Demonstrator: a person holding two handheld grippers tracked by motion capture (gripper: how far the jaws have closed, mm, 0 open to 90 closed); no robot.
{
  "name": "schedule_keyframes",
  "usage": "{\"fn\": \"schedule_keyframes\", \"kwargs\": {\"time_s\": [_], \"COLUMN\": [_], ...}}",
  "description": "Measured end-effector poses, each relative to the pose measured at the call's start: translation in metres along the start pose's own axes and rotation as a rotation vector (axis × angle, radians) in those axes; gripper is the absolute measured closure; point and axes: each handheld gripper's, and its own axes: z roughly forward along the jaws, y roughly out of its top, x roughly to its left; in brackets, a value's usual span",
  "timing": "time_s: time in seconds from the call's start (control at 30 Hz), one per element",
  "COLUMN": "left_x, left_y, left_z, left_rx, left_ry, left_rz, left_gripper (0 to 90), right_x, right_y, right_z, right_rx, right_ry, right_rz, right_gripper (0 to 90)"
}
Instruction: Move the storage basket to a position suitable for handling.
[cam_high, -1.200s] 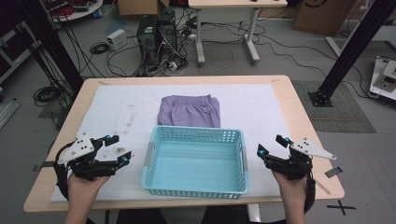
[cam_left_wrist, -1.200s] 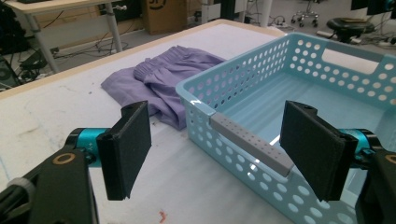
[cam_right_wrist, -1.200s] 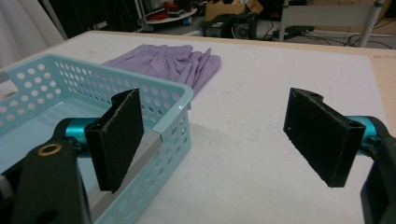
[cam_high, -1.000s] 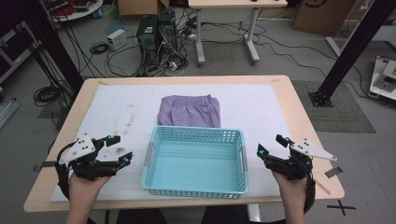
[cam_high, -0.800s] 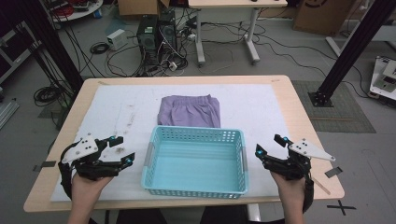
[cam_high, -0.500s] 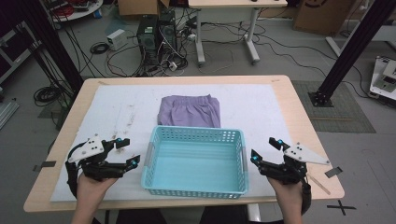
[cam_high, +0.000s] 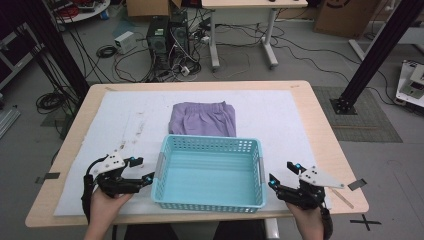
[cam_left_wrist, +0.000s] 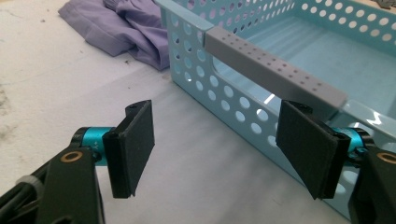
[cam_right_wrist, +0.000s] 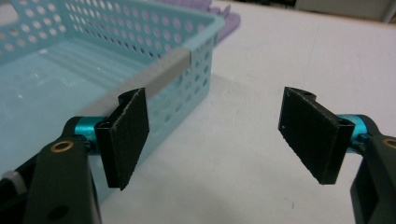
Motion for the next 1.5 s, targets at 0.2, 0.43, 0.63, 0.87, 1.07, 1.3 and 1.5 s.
{"fn": "schedule_keyframes", "kwargs": {"time_s": [0.2,0.43,0.63,0.87,1.07,1.3,1.5], "left_x": [0.006,0.015,0.013,0.012,0.009,0.012,0.015], "left_y": [0.001,0.001,0.004,0.007,0.009,0.005,0.004], "left_z": [0.006,0.014,0.029,0.032,0.027,0.028,0.024], "left_rx": [0.005,0.003,0.016,-0.014,-0.045,0.032,0.035], "left_ry": [-0.003,0.008,-0.035,-0.029,-0.083,-0.174,-0.140], "left_rz": [-0.010,-0.033,0.024,0.043,0.045,0.046,0.056], "left_gripper": [29.2,29.0,28.5,28.2,34.3,42.1,40.1], "right_x": [-0.003,-0.001,-0.003,-0.004,-0.005,-0.013,-0.014], "right_y": [-0.010,-0.005,-0.005,-0.004,-0.002,-0.003,-0.006], "right_z": [0.024,0.036,0.040,0.039,0.034,0.033,0.033], "right_rx": [0.054,0.054,0.048,0.046,0.010,0.056,0.058], "right_ry": [0.030,0.069,0.071,0.067,0.105,0.247,0.272], "right_rz": [-0.012,-0.051,-0.056,-0.057,-0.070,-0.081,-0.084], "right_gripper": [25.2,24.7,23.0,24.7,35.5,47.8,40.9]}}
